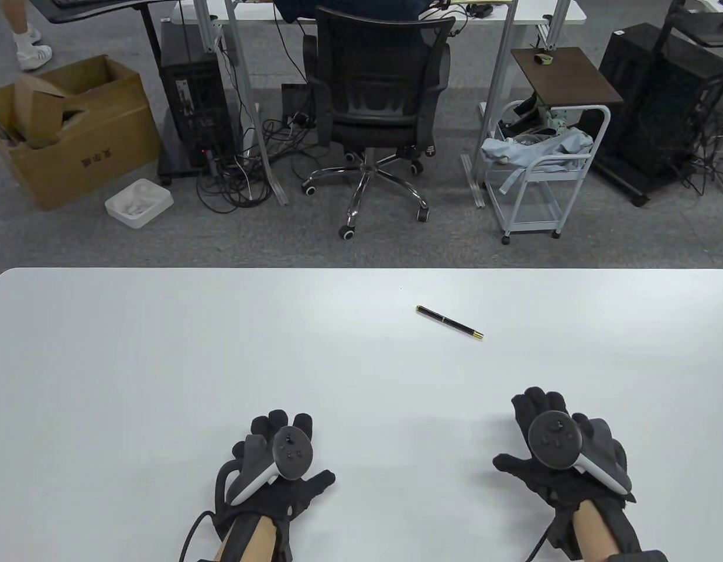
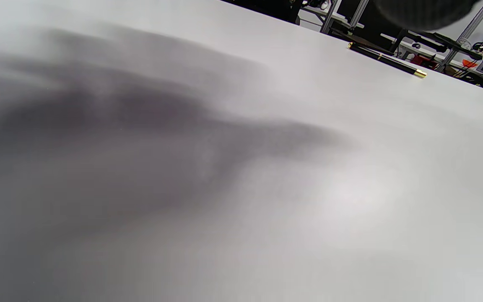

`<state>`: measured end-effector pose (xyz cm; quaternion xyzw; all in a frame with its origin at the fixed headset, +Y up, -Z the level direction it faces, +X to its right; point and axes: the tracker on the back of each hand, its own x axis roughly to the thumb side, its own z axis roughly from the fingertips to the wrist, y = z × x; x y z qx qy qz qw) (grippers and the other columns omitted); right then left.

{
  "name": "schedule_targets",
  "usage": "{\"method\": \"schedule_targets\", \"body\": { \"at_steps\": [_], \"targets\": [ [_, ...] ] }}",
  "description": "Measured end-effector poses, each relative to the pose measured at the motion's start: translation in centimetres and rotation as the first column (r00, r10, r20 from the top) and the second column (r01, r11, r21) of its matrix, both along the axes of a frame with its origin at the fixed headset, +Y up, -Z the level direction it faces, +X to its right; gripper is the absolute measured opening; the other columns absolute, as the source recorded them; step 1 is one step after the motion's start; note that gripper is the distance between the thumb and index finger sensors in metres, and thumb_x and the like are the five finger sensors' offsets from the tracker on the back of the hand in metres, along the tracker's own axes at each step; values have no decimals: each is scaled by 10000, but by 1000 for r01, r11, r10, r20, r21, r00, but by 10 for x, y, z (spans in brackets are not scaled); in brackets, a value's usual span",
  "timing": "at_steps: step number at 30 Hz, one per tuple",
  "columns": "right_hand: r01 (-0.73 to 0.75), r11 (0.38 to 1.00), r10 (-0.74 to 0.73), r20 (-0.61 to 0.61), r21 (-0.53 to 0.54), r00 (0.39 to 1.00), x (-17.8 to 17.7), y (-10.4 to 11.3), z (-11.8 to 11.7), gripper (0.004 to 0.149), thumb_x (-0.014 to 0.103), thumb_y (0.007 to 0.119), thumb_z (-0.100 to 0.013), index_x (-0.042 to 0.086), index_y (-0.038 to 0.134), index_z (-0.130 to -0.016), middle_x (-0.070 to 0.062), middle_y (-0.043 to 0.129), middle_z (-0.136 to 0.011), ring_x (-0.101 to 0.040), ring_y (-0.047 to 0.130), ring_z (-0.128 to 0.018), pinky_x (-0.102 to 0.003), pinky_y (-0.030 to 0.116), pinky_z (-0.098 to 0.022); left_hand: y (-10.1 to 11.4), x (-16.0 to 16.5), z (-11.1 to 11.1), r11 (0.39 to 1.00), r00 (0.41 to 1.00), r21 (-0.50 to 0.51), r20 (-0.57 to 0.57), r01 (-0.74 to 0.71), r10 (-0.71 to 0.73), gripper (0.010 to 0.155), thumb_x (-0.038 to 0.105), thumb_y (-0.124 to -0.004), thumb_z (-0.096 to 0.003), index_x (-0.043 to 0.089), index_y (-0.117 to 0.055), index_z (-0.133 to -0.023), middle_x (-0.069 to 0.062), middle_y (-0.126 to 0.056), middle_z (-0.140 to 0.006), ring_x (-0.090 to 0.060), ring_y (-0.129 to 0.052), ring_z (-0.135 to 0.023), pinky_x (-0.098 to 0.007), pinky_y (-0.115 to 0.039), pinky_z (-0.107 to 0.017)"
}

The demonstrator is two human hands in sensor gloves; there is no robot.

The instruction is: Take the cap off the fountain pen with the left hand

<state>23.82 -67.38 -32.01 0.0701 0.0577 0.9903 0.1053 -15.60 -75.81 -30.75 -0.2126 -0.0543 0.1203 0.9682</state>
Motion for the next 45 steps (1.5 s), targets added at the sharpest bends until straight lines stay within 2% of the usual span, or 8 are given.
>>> {"method": "schedule_targets", "body": {
  "at_steps": [3,6,14,21,29,33,37,45],
  "targets": [
    [-1,998,0,13,61,1000,-6,15,-21,897,504,812,-423,141,304,-1067,-130,269,-1157,-445,365,-1068,-674,349,-716,0,-2,0,1000,1000,3,-2,-1,1,938,642,-638,-430,270,-60,-1069,-188,6,-1134,-536,-7,-1060,-784,-179,-673],
    [16,998,-18,29,62,999,-10,24,-45,878,479,826,-431,146,321,-1068,-125,292,-1160,-434,355,-1070,-669,343,-720,1,-3,1,1000,1000,10,-2,-1,1,936,641,-636,-432,270,-57,-1068,-191,7,-1132,-544,-14,-1059,-785,-184,-673],
    [12,999,-15,62,50,998,-24,26,-114,816,429,861,-437,162,409,-1062,-104,402,-1159,-407,440,-1072,-634,387,-736,-2,-2,1,1000,1000,-12,6,-17,17,936,638,-635,-434,268,-50,-1064,-193,16,-1127,-534,0,-1053,-782,-178,-673],
    [-60,996,56,67,73,996,-43,12,-175,738,399,875,-438,169,508,-1035,-93,534,-1127,-380,562,-1033,-582,461,-741,-7,5,3,999,999,-39,40,-26,28,934,637,-632,-436,268,-44,-1062,-192,22,-1124,-522,6,-1054,-779,-170,-672],
    [-62,998,57,141,32,988,-39,-37,-236,649,376,877,-447,191,590,-999,-72,634,-1079,-356,644,-986,-565,502,-739,-17,16,5,994,994,-91,92,-56,64,933,635,-630,-437,269,-39,-1059,-189,28,-1121,-504,20,-1051,-771,-154,-672],
    [-30,999,26,184,19,983,-33,-64,-254,598,357,882,-447,195,645,-972,-71,695,-1041,-352,695,-946,-560,530,-728,-18,19,5,994,992,-87,99,-73,81,933,632,-632,-437,269,-40,-1059,-185,26,-1121,-501,20,-1051,-770,-152,-672],
    [-82,996,86,188,-28,978,-32,-86,-262,574,360,878,-453,199,667,-962,-71,713,-1025,-352,710,-927,-555,536,-729,-26,15,4,990,993,-116,82,-74,84,933,631,-632,-438,264,-39,-1059,-188,24,-1121,-501,20,-1050,-770,-150,-671],
    [-174,981,187,166,-89,968,-43,-98,-264,491,340,808,-511,196,659,-956,-74,693,-1006,-343,701,-903,-549,538,-735,-31,11,3,990,996,-126,62,-63,71,933,627,-631,-440,256,-39,-1058,-192,23,-1118,-505,18,-1047,-771,-151,-668]
  ]
}}
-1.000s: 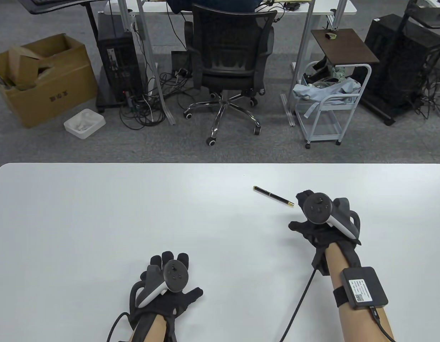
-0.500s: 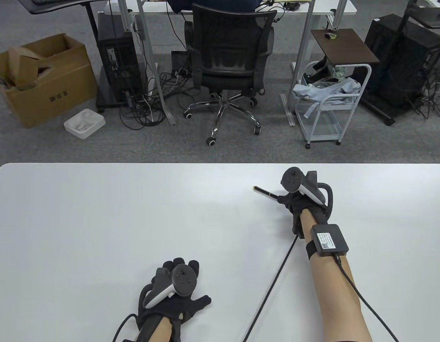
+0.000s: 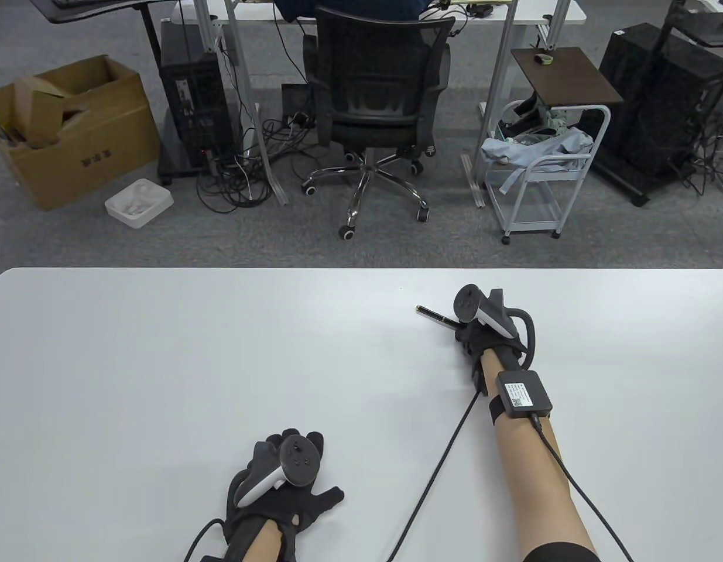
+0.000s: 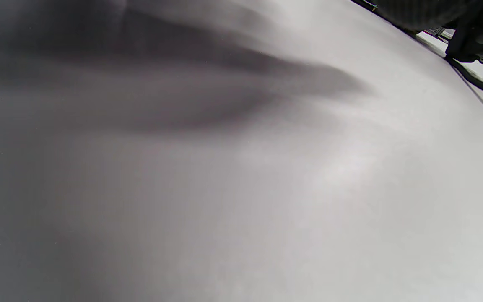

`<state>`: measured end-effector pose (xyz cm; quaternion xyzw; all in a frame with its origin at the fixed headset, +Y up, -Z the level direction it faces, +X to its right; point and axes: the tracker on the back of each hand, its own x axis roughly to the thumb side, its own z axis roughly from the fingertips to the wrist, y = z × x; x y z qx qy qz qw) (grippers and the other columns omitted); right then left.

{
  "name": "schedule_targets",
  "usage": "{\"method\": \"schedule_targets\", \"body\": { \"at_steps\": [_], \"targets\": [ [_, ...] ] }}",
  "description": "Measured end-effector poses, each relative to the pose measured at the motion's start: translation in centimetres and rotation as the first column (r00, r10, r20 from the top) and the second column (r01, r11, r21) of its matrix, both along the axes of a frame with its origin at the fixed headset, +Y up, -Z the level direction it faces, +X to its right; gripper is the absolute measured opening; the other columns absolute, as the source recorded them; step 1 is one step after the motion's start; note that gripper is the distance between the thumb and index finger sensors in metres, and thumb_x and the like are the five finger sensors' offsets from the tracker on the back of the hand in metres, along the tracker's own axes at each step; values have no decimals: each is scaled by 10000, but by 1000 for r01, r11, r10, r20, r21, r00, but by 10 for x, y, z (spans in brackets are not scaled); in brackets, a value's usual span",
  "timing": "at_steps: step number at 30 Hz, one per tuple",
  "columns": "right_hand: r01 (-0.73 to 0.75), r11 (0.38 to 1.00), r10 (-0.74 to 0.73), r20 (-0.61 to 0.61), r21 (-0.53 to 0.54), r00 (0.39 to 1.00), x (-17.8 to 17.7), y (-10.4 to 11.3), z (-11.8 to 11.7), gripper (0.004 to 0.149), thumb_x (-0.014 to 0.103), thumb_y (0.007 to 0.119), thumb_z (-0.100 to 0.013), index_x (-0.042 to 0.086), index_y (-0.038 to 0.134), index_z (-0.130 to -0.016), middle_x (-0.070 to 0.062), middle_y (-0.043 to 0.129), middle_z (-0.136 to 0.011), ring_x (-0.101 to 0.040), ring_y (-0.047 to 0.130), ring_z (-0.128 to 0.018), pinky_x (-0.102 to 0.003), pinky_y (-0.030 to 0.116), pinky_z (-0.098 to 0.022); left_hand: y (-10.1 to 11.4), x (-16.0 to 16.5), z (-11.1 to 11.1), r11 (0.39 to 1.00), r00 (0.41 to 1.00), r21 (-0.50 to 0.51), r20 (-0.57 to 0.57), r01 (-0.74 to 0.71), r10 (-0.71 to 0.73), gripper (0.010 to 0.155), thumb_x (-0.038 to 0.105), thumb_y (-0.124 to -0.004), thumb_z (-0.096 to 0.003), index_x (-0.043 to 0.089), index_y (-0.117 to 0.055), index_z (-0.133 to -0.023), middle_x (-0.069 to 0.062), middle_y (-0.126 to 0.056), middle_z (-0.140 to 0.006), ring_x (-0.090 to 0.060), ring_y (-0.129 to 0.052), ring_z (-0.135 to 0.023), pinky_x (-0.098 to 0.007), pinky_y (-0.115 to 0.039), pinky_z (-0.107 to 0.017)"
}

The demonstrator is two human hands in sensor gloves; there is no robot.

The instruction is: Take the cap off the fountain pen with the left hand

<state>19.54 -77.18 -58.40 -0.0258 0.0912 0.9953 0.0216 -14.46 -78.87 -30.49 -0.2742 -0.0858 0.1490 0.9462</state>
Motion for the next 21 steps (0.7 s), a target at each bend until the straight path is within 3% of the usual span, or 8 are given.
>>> {"method": "schedule_targets", "body": {
  "at_steps": [6,14,21],
  "targets": [
    [-11,1000,11,12,-26,1000,-3,0,1,458,309,773,-518,189,647,-943,-76,676,-982,-355,690,-861,-550,572,-709,1,2,0,1000,1000,5,3,-10,10,931,626,-631,-440,257,-41,-1058,-188,22,-1120,-502,20,-1048,-770,-149,-670],
    [-15,996,12,-37,-88,999,-7,-3,3,468,223,679,-520,106,560,-957,-152,580,-981,-417,599,-850,-603,505,-715,0,2,0,1000,1000,7,2,8,-9,932,624,-633,-440,255,-36,-1052,-192,19,-1120,-511,14,-1045,-771,-154,-668],
    [60,997,-61,-19,-58,998,1,1,6,472,212,647,-510,74,538,-948,-184,591,-952,-427,615,-820,-618,513,-702,2,3,1,1000,1000,12,2,0,0,933,623,-635,-440,255,-33,-1050,-188,22,-1120,-509,18,-1046,-770,-151,-670]
  ]
}}
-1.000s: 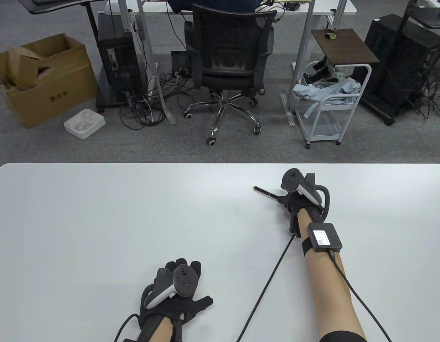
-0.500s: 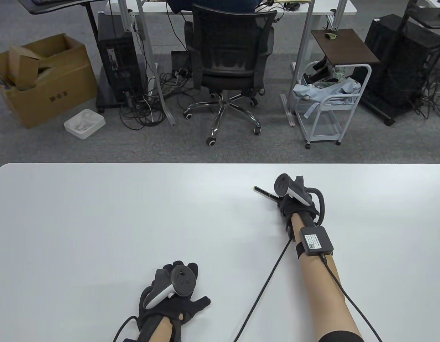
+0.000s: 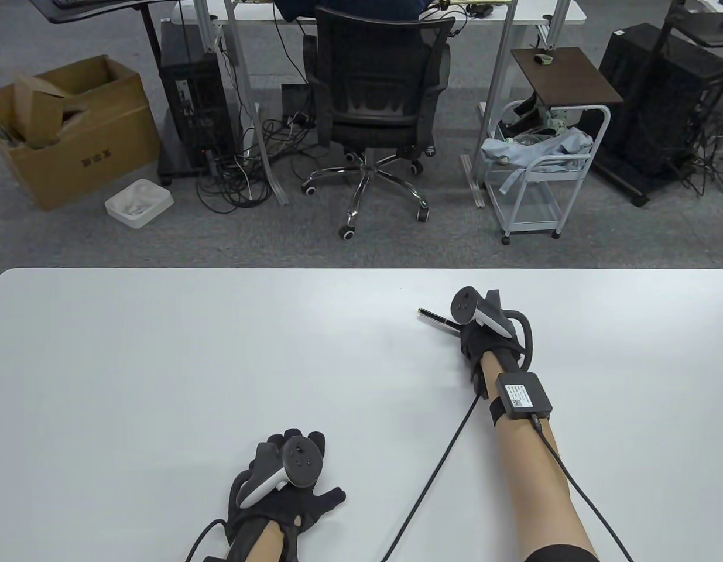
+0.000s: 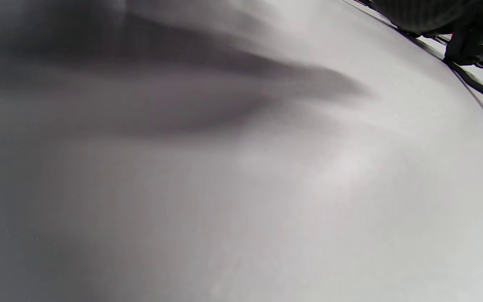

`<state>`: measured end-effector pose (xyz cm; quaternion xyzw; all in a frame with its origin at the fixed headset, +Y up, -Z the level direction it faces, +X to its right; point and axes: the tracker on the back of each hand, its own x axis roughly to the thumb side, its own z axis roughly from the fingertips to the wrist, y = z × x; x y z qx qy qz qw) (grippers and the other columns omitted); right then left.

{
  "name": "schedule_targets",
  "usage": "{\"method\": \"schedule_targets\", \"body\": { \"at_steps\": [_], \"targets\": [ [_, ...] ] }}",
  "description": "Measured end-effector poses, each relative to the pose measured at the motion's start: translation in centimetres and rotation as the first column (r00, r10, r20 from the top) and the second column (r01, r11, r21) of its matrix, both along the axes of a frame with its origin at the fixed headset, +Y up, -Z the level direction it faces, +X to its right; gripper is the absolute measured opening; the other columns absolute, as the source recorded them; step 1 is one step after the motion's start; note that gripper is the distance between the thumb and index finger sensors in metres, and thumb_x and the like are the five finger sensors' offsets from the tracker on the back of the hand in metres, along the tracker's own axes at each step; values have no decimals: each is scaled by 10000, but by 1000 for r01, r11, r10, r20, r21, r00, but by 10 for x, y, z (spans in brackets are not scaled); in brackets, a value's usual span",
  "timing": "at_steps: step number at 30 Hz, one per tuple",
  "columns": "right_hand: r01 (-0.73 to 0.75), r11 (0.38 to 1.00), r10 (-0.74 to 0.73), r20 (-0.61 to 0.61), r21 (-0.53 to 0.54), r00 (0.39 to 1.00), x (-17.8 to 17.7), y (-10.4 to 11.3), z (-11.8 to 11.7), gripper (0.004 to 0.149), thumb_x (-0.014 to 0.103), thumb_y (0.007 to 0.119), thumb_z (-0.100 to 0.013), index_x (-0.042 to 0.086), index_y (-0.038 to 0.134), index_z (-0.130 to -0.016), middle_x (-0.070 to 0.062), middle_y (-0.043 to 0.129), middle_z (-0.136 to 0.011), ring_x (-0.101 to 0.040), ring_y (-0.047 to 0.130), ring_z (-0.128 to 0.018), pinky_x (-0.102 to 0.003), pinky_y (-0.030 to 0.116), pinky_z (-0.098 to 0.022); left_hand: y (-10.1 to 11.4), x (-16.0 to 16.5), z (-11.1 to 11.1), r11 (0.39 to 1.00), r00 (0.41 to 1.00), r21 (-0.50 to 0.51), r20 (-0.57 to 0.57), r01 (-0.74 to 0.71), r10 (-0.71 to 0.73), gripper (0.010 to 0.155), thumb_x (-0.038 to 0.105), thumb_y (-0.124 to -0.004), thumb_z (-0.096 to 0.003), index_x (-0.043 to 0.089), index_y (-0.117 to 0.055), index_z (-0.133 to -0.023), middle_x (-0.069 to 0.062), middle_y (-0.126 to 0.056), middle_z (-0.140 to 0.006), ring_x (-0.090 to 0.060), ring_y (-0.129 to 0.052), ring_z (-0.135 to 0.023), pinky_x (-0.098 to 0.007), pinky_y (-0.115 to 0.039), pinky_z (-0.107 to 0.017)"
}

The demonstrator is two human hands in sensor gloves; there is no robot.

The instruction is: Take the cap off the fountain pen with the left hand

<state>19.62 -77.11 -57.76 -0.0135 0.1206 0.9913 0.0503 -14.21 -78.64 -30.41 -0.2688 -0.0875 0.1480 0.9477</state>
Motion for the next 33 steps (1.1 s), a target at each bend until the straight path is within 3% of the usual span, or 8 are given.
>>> {"method": "schedule_targets", "body": {
  "at_steps": [8,19,24,33],
  "targets": [
    [-11,988,20,-57,153,998,-6,26,15,471,203,678,-454,35,631,-891,-207,720,-855,-421,748,-697,-609,636,-614,6,-1,1,1000,1000,23,-8,-3,3,937,623,-639,-439,253,-33,-1051,-190,21,-1120,-509,19,-1046,-766,-147,-670],
    [-50,968,84,-126,247,989,-23,89,51,471,208,671,-448,36,630,-885,-198,732,-837,-407,763,-678,-605,649,-604,15,4,5,999,1000,45,22,6,-7,939,621,-643,-439,249,-36,-1052,-192,13,-1124,-509,15,-1048,-768,-151,-670],
    [-43,953,91,-148,299,985,-29,125,78,470,210,672,-448,39,632,-884,-195,734,-834,-406,764,-677,-606,647,-607,18,3,5,999,1000,44,16,5,-6,939,620,-644,-439,247,-39,-1053,-193,11,-1125,-509,15,-1048,-768,-152,-671],
    [-31,936,116,-224,351,968,-40,158,143,469,213,675,-447,44,637,-884,-190,739,-834,-402,768,-678,-603,651,-609,26,6,9,998,1000,68,23,-8,7,939,619,-646,-440,244,-43,-1055,-195,7,-1126,-511,10,-1049,-770,-155,-670]
  ]
}}
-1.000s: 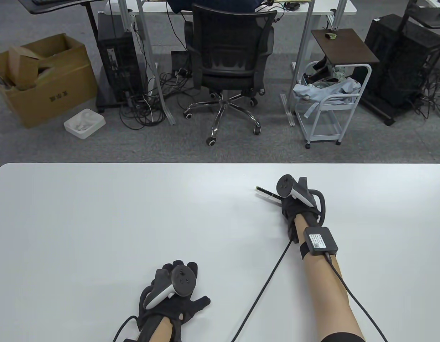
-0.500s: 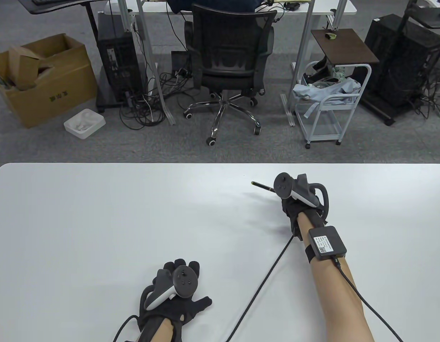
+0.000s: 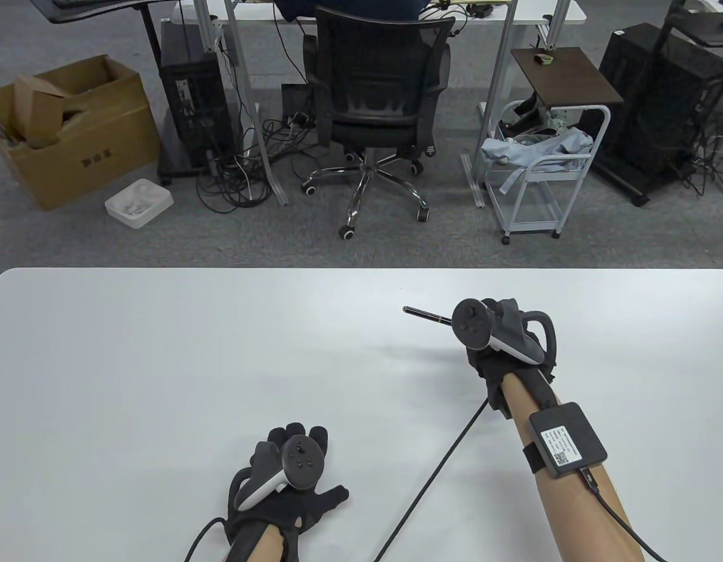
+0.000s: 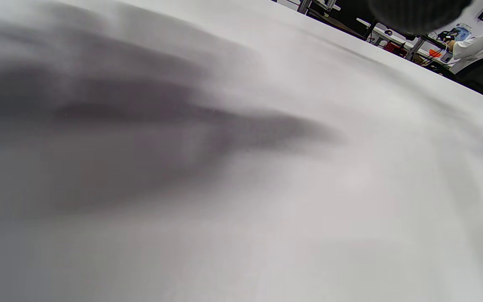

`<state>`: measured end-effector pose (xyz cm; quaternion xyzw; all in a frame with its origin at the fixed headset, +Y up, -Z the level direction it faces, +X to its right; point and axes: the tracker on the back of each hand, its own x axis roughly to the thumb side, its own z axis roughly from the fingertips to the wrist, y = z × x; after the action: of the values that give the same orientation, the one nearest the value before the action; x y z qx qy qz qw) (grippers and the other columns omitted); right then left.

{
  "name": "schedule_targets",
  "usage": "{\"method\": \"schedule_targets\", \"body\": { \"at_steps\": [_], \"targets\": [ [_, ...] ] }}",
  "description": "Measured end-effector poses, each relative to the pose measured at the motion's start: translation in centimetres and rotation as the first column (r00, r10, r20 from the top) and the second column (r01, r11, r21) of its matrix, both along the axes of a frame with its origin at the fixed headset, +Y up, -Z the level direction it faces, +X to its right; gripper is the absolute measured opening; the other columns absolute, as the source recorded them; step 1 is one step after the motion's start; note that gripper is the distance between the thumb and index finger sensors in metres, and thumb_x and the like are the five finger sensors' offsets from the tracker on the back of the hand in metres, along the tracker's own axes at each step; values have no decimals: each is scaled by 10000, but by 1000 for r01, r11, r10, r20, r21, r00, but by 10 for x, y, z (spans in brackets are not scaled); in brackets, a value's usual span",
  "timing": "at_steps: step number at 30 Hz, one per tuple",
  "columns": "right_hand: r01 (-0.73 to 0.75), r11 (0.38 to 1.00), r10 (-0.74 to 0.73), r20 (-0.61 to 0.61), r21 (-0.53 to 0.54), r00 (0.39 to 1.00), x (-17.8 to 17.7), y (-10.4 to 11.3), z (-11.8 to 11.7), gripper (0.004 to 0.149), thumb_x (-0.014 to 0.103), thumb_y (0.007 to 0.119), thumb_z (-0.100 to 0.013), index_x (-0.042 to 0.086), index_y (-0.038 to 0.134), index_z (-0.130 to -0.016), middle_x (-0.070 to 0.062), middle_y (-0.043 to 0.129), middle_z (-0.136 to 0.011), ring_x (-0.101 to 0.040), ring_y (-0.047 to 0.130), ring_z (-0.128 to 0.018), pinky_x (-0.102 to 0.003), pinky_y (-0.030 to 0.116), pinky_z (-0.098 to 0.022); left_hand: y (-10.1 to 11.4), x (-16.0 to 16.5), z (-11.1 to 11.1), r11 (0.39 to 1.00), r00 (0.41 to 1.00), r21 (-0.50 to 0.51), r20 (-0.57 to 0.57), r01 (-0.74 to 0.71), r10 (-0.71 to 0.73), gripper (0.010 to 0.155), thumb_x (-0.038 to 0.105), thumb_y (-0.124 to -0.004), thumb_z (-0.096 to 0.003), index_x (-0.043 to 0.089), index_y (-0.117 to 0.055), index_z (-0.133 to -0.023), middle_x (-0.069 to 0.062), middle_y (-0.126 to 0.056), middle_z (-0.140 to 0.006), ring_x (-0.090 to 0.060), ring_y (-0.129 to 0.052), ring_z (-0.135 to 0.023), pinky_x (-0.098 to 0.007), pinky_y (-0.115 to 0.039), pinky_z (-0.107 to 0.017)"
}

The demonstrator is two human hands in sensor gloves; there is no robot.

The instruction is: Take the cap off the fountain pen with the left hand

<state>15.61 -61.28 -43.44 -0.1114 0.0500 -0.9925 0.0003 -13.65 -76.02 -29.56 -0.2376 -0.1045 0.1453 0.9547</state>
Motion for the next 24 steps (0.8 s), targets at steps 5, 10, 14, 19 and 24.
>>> {"method": "schedule_targets", "body": {
  "at_steps": [5,10,14,19,24],
  "targets": [
    [-7,1000,7,-20,3,1000,-1,6,36,469,213,676,-449,45,636,-885,-190,737,-836,-402,765,-681,-605,646,-612,6,3,1,1000,1000,14,9,-2,2,940,619,-646,-440,245,-42,-1055,-194,8,-1127,-510,12,-1050,-769,-155,-672],
    [13,1000,-13,-44,5,999,-1,4,67,468,214,679,-449,46,639,-883,-191,739,-834,-402,766,-681,-605,647,-612,7,4,2,1000,1000,18,12,8,-8,939,618,-647,-440,242,-45,-1056,-196,3,-1128,-510,8,-1051,-770,-157,-671],
    [19,1000,-19,-70,-8,997,-1,-4,94,467,214,680,-450,46,639,-884,-190,739,-835,-403,765,-682,-606,645,-612,8,4,2,1000,1000,18,10,14,-15,940,619,-647,-440,242,-45,-1057,-197,2,-1128,-511,7,-1051,-770,-157,-671],
    [28,999,-31,-93,-29,995,-2,-18,121,467,214,680,-450,47,640,-884,-189,739,-836,-403,765,-683,-605,645,-613,10,4,3,1000,1000,29,7,11,-12,940,617,-649,-440,239,-52,-1059,-197,-9,-1132,-520,-2,-1053,-771,-166,-671],
    [31,997,-38,-98,-68,994,0,-41,145,466,214,679,-450,48,638,-884,-188,737,-838,-404,763,-684,-606,643,-614,14,2,3,999,1000,46,-2,3,-2,937,615,-653,-440,239,-65,-1065,-198,-24,-1138,-528,-8,-1053,-772,-172,-673]
  ]
}}
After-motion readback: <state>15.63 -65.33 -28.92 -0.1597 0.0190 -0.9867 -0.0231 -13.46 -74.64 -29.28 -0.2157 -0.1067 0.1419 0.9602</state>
